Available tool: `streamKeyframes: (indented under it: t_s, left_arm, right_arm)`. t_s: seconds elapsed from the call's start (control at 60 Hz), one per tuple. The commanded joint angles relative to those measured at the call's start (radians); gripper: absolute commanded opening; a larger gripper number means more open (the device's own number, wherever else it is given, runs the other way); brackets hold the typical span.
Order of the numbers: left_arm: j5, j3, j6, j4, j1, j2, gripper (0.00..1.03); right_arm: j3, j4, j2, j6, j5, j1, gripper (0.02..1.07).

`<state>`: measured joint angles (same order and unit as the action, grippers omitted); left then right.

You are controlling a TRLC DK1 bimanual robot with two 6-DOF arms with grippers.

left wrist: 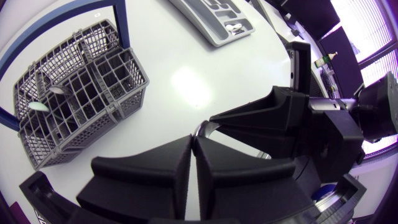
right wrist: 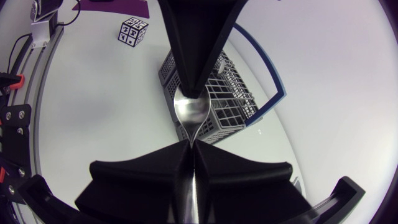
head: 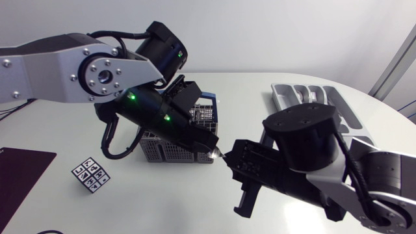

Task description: Transfer all utensils from the basket to the drawer tray.

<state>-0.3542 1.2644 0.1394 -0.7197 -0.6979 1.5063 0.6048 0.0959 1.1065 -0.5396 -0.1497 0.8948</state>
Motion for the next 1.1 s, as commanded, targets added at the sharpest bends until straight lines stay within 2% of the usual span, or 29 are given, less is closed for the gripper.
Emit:
streamKeyframes:
  t_s: [0.0, 0.05, 0.083, 0.1, 0.117, 0.267, 0.433, 0.517, 0.867, 1.083]
  left_arm:
    - [-0.035, 0.043, 0.029, 0.005, 0.012, -0.021, 0.44]
    - [-0.054, 0.046, 0.029, 0.008, 0.020, -0.029, 0.65]
    - [-0.075, 0.047, 0.029, 0.012, 0.024, -0.032, 0.81]
    - [-0.089, 0.049, 0.029, 0.017, 0.028, -0.037, 0.94]
    - [-0.095, 0.049, 0.029, 0.020, 0.032, -0.038, 1.00]
    - [-0.097, 0.030, 0.035, 0.083, 0.075, -0.075, 0.99]
    - [-0.097, 0.013, 0.037, 0.086, 0.156, -0.106, 0.99]
    - [-0.092, -0.005, 0.031, 0.086, 0.195, -0.120, 0.99]
    - [-0.080, -0.092, -0.021, 0.088, 0.334, -0.170, 0.99]
    - [-0.080, -0.145, -0.058, 0.088, 0.390, -0.216, 0.99]
  right_arm:
    - [-0.016, 0.024, 0.021, -0.002, 0.012, -0.004, 0.07]
    - [-0.017, 0.030, 0.019, 0.000, 0.016, -0.004, 0.07]
    - [-0.019, 0.031, 0.019, 0.000, 0.018, -0.002, 0.07]
    - [-0.020, 0.033, 0.019, 0.000, 0.019, -0.004, 0.07]
    - [-0.020, 0.036, 0.019, 0.001, 0.022, -0.004, 0.07]
    - [-0.034, 0.056, 0.010, 0.003, 0.052, -0.017, 0.07]
    - [-0.056, 0.093, -0.017, -0.036, 0.154, -0.128, 0.07]
    - [-0.062, 0.120, -0.031, -0.080, 0.245, -0.235, 0.07]
    - [-0.069, 0.168, -0.027, -0.364, 0.495, -0.674, 0.07]
    - [-0.023, 0.228, 0.067, -0.599, 0.602, -0.898, 0.07]
